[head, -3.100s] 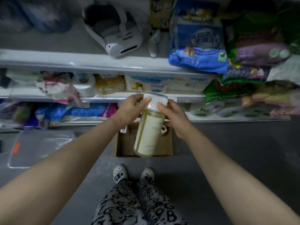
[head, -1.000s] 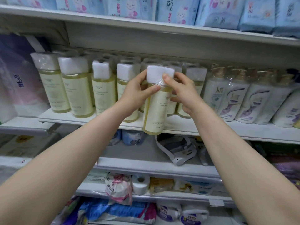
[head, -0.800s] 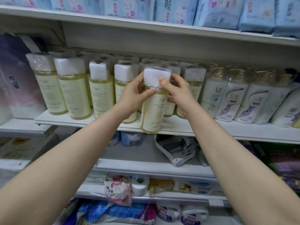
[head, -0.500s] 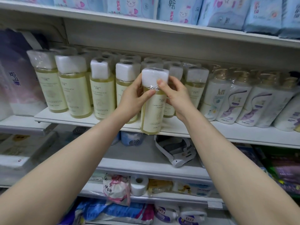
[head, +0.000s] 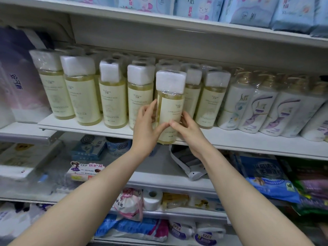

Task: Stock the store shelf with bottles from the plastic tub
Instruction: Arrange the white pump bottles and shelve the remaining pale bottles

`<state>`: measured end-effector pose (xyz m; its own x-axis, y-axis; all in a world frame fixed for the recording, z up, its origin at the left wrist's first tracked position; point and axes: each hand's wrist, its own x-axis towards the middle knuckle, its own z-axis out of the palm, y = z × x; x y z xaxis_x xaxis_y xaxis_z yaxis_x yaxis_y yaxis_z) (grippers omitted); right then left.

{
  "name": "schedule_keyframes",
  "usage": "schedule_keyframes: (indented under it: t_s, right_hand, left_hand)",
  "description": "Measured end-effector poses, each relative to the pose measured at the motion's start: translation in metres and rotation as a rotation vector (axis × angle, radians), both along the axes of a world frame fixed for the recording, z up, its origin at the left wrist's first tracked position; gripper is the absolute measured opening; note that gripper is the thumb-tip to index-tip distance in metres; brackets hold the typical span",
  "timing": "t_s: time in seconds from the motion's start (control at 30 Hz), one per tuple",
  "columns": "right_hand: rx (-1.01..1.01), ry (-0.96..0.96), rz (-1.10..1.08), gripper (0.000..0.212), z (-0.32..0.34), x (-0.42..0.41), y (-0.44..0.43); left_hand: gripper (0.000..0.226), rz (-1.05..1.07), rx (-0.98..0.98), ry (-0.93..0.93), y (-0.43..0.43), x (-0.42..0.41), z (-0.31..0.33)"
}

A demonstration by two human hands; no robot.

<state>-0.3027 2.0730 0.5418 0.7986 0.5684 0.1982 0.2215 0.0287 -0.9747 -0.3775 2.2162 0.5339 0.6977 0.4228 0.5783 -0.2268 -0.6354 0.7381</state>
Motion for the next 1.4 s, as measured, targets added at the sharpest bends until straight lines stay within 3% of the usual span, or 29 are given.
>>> schedule_keyframes:
  t_s: [0.23,0.4,0.5,0.77,1.0,1.4]
  right_hand:
    - [-0.048,-0.068,-0.114,0.062,-0.004,0.002,0.002]
    - [-0.075,-0.156,-0.243,0.062,-0.007,-0.001,0.01]
    - [-0.1,-0.196,-0.264,0.062,-0.008,-0.004,0.011]
    - [-0.137,-0.239,-0.356,0.058,-0.005,-0.003,0.025]
    - [-0.177,-0.266,-0.403,0.055,-0.005,0.007,0.031]
    - [-0.164,-0.227,-0.39,0.059,-0.007,0.012,0.035]
  left_hand:
    - [0.042,0.042,-0.109,-0.043,0.002,0.003,0.0]
    - [0.041,0.037,-0.153,-0.079,0.004,0.0,-0.008]
    - [0.045,-0.018,-0.127,-0.062,0.005,-0.004,-0.018]
    - [0.076,-0.029,0.183,0.077,0.007,0.008,-0.031]
    - [0.091,-0.065,0.211,0.163,0.009,0.017,-0.03]
    - [0.09,-0.02,0.196,0.189,0.002,0.02,-0.03]
